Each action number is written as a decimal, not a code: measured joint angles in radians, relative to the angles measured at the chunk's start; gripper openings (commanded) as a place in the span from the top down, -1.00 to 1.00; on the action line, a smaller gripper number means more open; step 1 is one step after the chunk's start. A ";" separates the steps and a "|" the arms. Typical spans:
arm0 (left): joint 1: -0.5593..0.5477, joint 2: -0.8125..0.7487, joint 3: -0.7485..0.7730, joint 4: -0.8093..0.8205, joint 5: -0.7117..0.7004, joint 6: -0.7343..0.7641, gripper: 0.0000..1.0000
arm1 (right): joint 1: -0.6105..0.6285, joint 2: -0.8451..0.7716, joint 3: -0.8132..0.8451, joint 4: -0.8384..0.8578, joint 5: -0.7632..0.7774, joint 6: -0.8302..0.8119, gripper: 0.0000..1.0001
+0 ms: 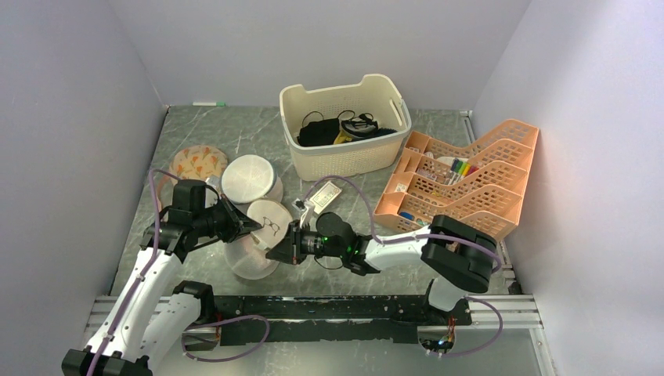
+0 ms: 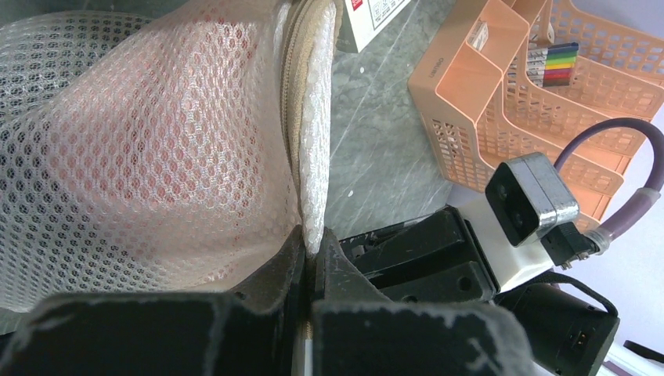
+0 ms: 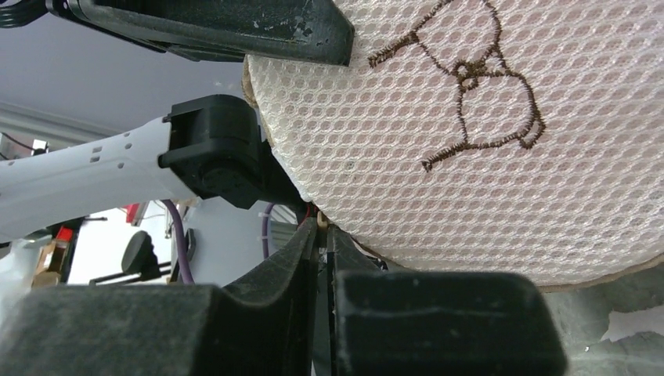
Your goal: Unzip the laundry bag and remove the bra
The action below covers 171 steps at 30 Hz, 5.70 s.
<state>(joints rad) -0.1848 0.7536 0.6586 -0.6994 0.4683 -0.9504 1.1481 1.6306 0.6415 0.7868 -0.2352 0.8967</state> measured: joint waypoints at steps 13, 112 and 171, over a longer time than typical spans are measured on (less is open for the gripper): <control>0.000 0.007 0.000 0.000 0.011 0.008 0.86 | 0.004 -0.179 -0.076 -0.133 0.154 -0.092 1.00; -0.931 0.591 0.522 -0.121 -0.882 0.290 0.12 | -0.303 -0.792 -0.381 -0.338 -0.003 -0.319 1.00; -0.920 0.457 0.497 -0.017 -0.661 0.371 0.83 | -0.322 -0.723 -0.251 -0.562 0.173 -0.317 1.00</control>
<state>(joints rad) -1.1049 1.2106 1.1557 -0.7166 -0.1925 -0.5797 0.8257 0.9081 0.3901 0.2245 -0.0620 0.5793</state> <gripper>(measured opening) 0.074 0.021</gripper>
